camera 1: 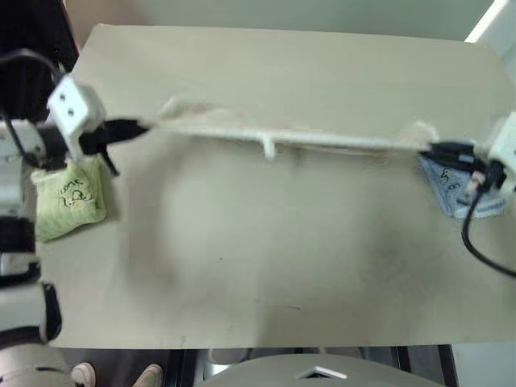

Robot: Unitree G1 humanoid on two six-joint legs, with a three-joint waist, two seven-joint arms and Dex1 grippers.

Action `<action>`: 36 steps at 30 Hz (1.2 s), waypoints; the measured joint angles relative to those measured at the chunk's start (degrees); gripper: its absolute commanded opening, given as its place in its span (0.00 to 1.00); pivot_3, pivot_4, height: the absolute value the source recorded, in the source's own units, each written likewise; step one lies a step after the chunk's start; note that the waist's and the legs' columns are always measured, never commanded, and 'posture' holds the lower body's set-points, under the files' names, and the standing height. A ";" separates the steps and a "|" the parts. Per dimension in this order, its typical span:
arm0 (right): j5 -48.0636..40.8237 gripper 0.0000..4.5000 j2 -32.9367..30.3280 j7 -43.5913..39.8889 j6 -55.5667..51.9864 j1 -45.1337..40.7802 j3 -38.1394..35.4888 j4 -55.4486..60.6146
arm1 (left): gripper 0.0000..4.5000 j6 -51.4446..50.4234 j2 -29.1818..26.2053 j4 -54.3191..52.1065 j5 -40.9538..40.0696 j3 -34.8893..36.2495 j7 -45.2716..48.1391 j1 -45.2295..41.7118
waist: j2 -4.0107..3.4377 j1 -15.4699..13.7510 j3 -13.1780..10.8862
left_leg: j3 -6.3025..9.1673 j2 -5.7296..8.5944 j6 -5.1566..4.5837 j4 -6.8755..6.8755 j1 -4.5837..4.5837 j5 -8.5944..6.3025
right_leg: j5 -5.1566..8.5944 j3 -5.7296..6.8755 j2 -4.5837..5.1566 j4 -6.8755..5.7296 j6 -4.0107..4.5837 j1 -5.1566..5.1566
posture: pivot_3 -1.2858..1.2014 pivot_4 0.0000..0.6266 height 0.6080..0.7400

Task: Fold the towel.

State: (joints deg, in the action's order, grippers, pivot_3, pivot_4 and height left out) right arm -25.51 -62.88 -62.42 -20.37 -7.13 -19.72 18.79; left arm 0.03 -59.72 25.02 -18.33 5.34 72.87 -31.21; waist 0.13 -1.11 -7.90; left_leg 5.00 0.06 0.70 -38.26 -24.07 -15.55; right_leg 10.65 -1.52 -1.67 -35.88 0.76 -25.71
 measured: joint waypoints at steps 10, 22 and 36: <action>-7.92 0.00 -2.44 -7.01 -10.48 9.28 -4.12 7.36 | 0.00 -7.11 -4.93 -7.15 -3.40 3.95 4.67 9.94 | 0.01 0.00 0.00 | 0.05 0.01 -0.75 -0.67 1.07 -0.02 | -0.24 -0.06 0.00 -0.47 0.89 0.91 | 0.52 0.24 1.00; -4.40 0.00 -0.58 -4.96 -10.05 4.11 9.24 3.37 | 0.00 2.31 2.23 6.67 9.77 -5.49 -1.75 -3.48 | 0.01 0.41 0.00 | 0.13 0.10 -0.99 -0.81 0.90 0.77 | -0.77 -0.14 0.00 -0.46 0.34 0.94 | 0.52 0.24 1.00; 12.65 0.00 7.74 2.68 -5.52 -17.62 26.06 -18.58 | 0.00 15.18 13.63 33.89 26.99 -15.46 -16.31 -23.93 | 0.00 0.36 0.00 | 0.15 0.11 -1.05 -0.79 0.35 0.79 | -1.65 -0.10 0.01 0.03 -0.08 0.54 | 0.52 0.24 1.00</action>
State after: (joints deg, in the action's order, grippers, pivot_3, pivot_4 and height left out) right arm -12.86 -55.14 -59.74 -25.89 -24.75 6.33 0.21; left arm 15.21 -46.10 58.91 8.66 -10.12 56.56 -55.13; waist 0.13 -0.74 -7.90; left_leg 5.15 0.17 -0.35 -39.05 -23.72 -14.76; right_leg 9.00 -1.62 -1.66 -35.85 0.68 -25.17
